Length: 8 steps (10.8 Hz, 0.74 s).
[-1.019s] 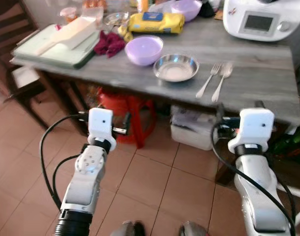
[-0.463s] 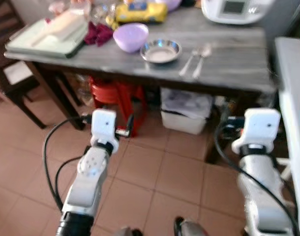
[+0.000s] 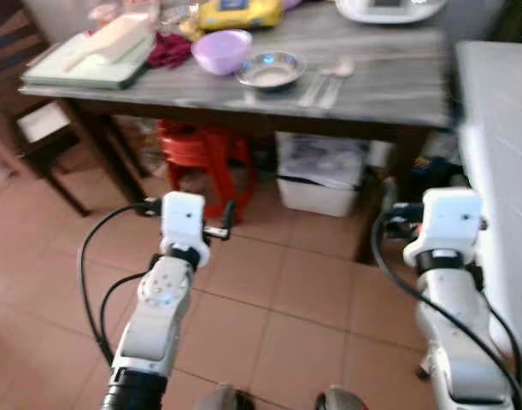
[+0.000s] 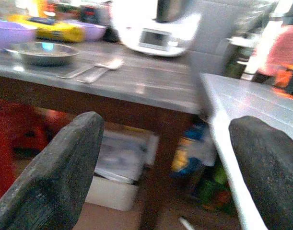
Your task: Setting the table
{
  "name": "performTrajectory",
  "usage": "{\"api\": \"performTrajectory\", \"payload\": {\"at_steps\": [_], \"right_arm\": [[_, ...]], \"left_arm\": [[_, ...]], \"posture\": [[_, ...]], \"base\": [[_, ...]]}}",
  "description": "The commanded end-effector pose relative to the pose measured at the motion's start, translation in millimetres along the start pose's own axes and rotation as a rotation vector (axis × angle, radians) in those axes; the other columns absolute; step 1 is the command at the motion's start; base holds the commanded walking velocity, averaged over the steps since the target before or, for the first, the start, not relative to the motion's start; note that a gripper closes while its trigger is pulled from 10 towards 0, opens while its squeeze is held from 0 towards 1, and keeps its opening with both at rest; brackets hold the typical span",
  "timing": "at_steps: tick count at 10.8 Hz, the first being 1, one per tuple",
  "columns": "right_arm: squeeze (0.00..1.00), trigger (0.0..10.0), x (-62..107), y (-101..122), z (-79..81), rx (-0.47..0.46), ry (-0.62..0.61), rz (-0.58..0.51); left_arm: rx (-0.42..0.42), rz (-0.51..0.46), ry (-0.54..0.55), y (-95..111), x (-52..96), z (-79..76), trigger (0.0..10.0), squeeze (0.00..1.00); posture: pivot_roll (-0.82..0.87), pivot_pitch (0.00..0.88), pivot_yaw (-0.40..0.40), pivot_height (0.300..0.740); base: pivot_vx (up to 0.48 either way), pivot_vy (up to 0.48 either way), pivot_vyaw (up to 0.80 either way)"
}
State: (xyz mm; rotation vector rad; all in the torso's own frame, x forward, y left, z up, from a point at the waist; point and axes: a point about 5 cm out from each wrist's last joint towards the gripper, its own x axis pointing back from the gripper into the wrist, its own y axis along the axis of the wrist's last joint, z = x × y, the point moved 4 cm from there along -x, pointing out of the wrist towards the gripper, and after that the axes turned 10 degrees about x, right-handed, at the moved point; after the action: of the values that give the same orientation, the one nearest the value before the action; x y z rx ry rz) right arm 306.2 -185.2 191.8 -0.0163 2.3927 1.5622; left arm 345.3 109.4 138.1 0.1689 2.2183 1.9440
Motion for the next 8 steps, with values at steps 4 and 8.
{"api": "performTrajectory", "payload": {"at_steps": [4, 8], "right_arm": [[0.00, 10.0, 1.9, 4, 6.7, -0.008, 0.025, -0.013], [0.00, 10.0, 1.4, 4, 7.3, -0.004, 0.025, -0.012]], "left_arm": [[-0.031, 0.000, 0.006, -1, 4.9, 8.1, 10.0, 0.00], [-0.016, -0.033, -0.080, 4, 7.8, -2.2, 10.0, 0.00]], "posture": [[-0.16, 0.179, 0.110, 0.740], [-0.16, 0.180, 0.107, 0.740]], "base": [[-0.302, 0.000, 0.00], [0.000, 0.000, 0.00]]}}
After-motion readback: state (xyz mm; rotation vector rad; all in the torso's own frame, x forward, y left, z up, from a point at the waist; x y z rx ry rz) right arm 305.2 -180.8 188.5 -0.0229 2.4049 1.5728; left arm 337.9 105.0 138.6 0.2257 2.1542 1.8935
